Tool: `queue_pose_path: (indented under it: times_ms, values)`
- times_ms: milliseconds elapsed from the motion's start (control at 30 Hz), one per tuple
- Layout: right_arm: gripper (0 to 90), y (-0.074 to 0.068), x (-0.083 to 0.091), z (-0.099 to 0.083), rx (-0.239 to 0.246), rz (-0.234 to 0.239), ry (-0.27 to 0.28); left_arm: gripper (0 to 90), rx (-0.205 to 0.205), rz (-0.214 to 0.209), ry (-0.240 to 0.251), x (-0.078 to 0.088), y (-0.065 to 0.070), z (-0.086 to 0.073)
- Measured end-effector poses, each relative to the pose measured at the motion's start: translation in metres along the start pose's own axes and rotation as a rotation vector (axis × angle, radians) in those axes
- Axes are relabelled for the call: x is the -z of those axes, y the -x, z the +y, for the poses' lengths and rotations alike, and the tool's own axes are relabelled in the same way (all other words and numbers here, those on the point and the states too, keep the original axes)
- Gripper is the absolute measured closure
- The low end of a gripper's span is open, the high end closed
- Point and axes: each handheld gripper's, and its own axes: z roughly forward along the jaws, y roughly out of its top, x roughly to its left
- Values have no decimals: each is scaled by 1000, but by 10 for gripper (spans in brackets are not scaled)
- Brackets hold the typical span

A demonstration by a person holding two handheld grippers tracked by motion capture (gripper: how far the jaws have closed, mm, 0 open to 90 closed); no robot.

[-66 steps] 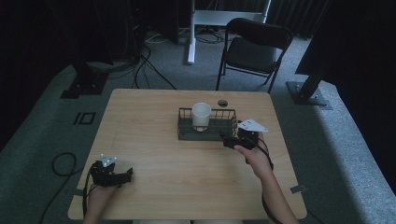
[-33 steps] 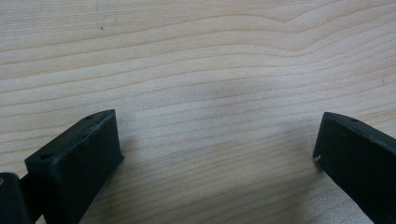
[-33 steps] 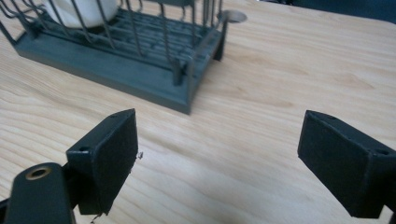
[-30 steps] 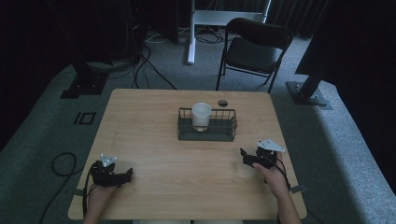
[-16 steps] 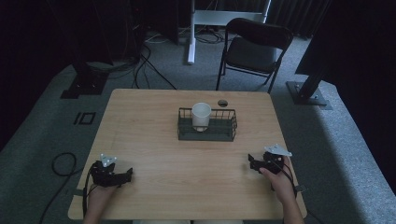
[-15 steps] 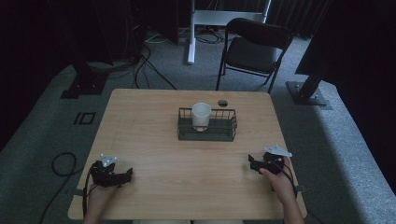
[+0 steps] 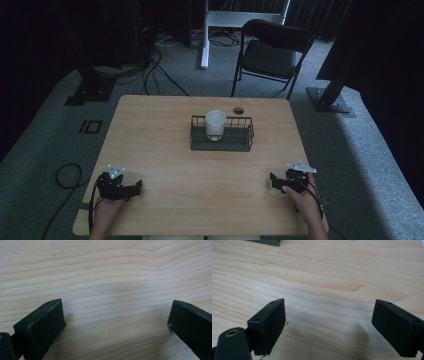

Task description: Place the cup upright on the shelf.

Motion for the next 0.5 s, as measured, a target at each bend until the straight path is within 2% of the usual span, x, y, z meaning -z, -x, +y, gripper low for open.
queue_pose_path:
  times_ms: [67,167,233,500]
  values:
    - [117,2,2,-2,-22,0,-1,9,0,0,0,0,0,0]
    - [117,3,3,-5,-20,-8,-9,9,0,0,0,0,0,0]
    - [117,3,5,-10,-41,-2,-12,9,0,0,0,0,0,0]
    - [117,3,10,-18,-37,-19,-26,9,0,0,0,0,0,0]
